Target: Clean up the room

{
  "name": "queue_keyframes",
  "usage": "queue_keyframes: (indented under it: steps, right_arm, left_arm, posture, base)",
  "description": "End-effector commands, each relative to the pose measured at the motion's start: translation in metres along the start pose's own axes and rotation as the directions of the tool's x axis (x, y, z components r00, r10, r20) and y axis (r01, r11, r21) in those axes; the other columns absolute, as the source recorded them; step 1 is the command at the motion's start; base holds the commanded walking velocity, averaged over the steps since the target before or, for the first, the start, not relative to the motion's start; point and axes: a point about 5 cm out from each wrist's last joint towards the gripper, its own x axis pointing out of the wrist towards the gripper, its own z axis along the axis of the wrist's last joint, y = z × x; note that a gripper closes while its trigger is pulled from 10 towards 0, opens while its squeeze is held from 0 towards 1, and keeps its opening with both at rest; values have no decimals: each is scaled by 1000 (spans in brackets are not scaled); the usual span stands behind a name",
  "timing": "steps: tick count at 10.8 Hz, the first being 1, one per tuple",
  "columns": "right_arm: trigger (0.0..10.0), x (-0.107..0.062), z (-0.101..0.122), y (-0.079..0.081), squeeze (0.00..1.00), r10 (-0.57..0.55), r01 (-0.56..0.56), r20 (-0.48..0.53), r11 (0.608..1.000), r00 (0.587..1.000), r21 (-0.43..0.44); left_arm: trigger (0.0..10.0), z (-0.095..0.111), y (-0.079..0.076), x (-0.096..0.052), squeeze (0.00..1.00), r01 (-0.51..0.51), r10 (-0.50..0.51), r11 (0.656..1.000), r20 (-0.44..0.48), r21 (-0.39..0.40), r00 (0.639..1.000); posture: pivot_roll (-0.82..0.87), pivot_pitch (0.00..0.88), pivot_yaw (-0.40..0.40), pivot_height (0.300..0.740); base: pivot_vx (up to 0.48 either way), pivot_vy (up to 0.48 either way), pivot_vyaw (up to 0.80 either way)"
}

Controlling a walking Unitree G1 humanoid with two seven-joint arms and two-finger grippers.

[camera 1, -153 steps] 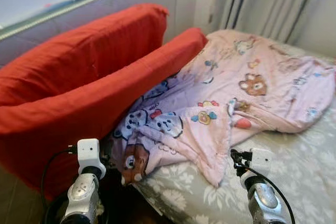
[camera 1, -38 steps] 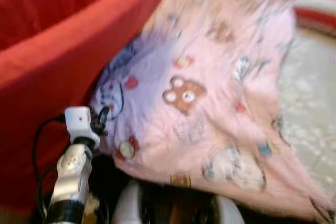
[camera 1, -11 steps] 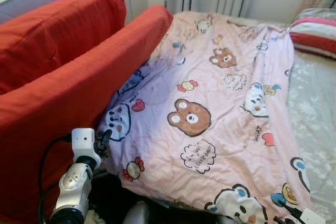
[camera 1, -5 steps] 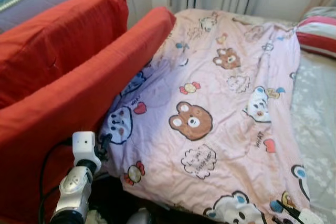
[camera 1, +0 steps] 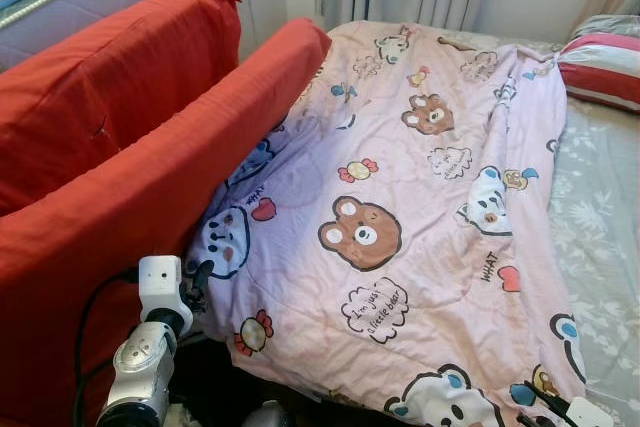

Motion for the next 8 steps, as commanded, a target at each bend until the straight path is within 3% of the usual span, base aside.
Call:
queue_keyframes:
  steps: [1,7,8]
  right_arm:
    - [10000,-2,-6,-3,1000,-13,13,-23,1000,1000,-1]
    - [10000,0,6,-9,1000,-69,67,54,997,996,32]
    - [10000,1,8,-5,855,-39,36,56,999,998,41]
  left_arm:
    - [10000,-3,5,-2,0,-14,14,1000,-14,8,1000]
    - [10000,-2,6,-1,0,-19,19,1000,-9,6,1000]
    - [10000,-3,7,-1,0,-21,21,1000,-12,5,1000]
  posture:
    - [166,108,9,686]
    - [171,103,9,686]
    - [171,102,10,686]
  base:
    - [0,0,0]
    - [0,0,0]
    - [0,0,0]
